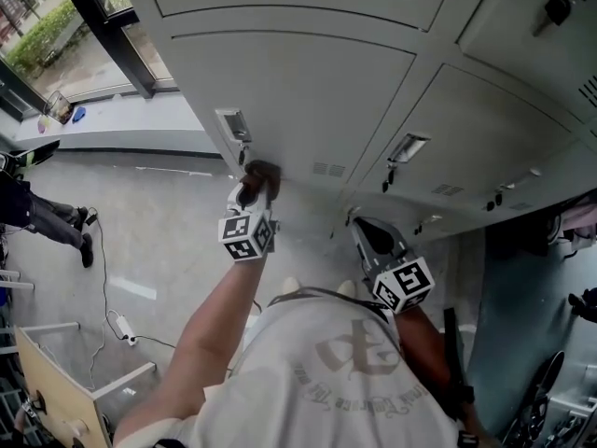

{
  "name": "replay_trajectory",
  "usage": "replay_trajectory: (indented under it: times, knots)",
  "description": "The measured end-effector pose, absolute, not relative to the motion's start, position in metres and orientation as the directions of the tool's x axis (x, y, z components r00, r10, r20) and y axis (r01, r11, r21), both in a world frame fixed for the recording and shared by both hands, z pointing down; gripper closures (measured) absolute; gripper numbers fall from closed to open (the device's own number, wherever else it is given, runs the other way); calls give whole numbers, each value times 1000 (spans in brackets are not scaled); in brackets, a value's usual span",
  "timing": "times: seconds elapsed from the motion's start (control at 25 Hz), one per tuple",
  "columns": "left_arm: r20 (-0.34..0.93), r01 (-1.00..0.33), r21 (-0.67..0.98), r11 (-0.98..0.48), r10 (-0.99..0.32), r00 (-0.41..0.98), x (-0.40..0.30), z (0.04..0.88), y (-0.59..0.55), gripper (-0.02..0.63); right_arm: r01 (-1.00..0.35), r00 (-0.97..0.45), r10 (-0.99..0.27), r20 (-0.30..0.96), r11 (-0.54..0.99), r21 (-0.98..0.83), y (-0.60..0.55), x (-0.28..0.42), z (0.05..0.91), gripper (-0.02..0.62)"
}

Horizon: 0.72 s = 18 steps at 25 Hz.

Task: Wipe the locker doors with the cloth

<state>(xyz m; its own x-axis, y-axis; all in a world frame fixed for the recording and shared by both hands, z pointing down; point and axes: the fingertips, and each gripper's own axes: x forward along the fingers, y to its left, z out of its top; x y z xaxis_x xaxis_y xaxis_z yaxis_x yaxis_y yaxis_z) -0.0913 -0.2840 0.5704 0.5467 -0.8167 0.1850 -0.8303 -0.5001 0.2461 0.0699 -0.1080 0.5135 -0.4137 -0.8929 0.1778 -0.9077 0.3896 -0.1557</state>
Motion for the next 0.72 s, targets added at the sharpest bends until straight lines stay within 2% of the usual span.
replay_trajectory:
  times: [0.72]
  knots:
    - [186,-690,258,-677,-666,723,26,564,-232,525,-905,-415,-897,156,389,-172,-99,108,511,588]
